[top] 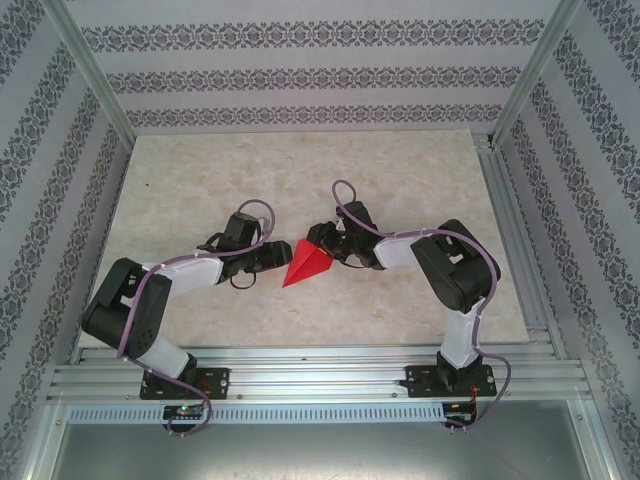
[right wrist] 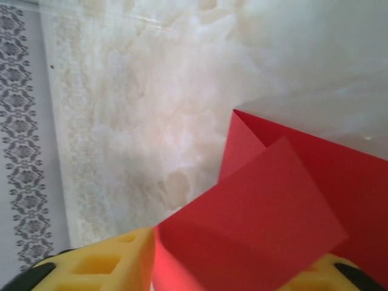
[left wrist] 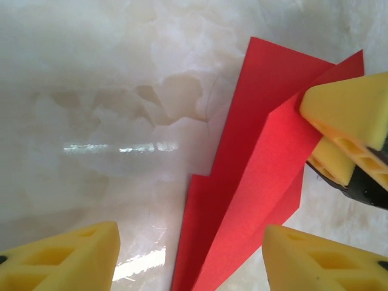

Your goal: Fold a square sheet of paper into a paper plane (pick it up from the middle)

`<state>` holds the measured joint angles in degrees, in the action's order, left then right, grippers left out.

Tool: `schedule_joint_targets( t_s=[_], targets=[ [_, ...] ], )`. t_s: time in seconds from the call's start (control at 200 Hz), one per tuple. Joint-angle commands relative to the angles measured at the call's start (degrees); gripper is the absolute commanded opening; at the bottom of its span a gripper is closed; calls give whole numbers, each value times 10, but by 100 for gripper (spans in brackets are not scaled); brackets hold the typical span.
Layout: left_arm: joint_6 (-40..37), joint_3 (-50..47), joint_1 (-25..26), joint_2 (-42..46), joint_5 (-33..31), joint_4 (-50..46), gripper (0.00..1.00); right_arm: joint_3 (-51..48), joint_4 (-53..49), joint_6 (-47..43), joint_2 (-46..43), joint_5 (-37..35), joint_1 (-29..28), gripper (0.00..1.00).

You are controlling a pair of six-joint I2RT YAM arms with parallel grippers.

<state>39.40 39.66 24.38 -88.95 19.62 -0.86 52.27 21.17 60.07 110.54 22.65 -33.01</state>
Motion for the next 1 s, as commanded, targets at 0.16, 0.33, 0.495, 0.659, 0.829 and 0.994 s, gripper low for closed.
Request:
schedule_joint_targets(
  t_s=[0.16,0.33,0.495,0.659,0.829,0.994],
  targets=[
    [28,-44,-39,43,54,64,78,-22,114,17,-7,19,-3,9],
    [25,-63,-53,90,114,91,91,-26,112,-17,-90,48,8,5],
    [26,-63,-61,141,171,101,100,-21,83,-30,-162,104,26,6],
    [29,-53,-61,168,263,147,100,-12,107,12,-193,165,48,7],
    [73,-55,-59,172,300,226,100,3,140,48,-193,202,45,8],
    [112,-53,-54,167,301,279,99,6,192,86,-175,222,37,8]
  ],
)
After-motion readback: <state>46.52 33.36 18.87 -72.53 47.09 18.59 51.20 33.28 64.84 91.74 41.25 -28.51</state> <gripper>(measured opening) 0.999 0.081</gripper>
